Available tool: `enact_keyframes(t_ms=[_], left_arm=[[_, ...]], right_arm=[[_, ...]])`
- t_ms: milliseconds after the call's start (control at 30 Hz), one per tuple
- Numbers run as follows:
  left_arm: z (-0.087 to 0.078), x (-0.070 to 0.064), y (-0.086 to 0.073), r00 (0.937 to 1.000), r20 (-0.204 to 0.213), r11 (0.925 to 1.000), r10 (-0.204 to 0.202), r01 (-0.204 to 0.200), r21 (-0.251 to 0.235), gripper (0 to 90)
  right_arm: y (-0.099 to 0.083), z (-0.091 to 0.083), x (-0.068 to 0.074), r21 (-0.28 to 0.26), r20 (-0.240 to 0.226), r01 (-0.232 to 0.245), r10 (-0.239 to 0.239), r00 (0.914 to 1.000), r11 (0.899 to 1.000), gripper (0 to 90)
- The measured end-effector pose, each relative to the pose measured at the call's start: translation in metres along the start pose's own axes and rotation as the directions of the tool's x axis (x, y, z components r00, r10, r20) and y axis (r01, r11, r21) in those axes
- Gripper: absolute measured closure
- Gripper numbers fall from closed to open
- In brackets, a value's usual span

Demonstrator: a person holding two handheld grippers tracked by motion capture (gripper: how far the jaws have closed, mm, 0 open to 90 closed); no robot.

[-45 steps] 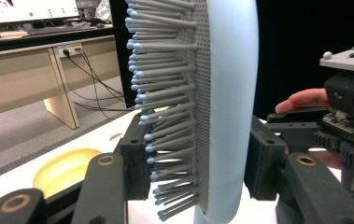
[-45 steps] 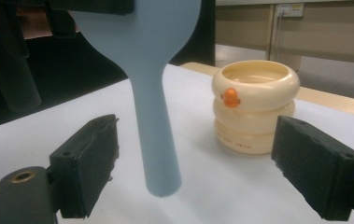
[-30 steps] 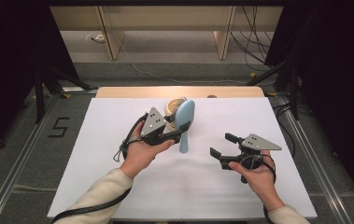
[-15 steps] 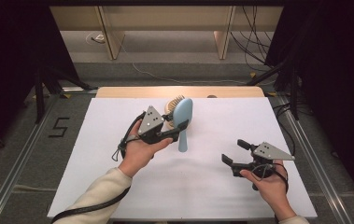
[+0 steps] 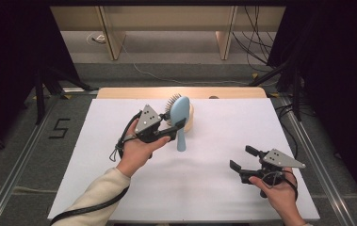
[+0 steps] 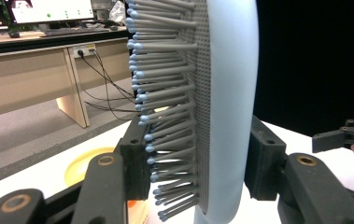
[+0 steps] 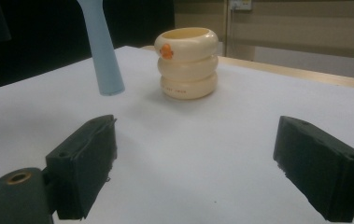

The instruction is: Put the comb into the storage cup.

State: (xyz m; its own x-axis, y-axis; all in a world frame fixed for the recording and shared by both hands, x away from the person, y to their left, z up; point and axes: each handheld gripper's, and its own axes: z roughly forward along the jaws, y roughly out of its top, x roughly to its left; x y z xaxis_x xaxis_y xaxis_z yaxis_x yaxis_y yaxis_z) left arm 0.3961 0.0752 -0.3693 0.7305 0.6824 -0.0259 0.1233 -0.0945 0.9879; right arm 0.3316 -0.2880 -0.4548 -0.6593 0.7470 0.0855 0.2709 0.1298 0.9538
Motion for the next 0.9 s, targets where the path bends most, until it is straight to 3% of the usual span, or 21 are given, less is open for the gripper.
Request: enact_keyframes(t_ms=[600, 900], left_arm=[[-0.002, 0.01, 0.01, 0.9995, -0.029, 0.9999, -0.014, 0.014, -0.004, 51.3], [0.003, 0.014, 0.02, 0.9992, -0.038, 0.9998, 0.009, -0.009, -0.017, 51.4]], right_arm=[[-0.006, -0.01, -0.001, 0.0, 0.017, -0.015, 0.015, 0.9997, 1.0, 14.2], [-0.008, -0.013, -0.001, -0.003, 0.025, -0.017, 0.017, 0.9995, 1.0, 14.2]])
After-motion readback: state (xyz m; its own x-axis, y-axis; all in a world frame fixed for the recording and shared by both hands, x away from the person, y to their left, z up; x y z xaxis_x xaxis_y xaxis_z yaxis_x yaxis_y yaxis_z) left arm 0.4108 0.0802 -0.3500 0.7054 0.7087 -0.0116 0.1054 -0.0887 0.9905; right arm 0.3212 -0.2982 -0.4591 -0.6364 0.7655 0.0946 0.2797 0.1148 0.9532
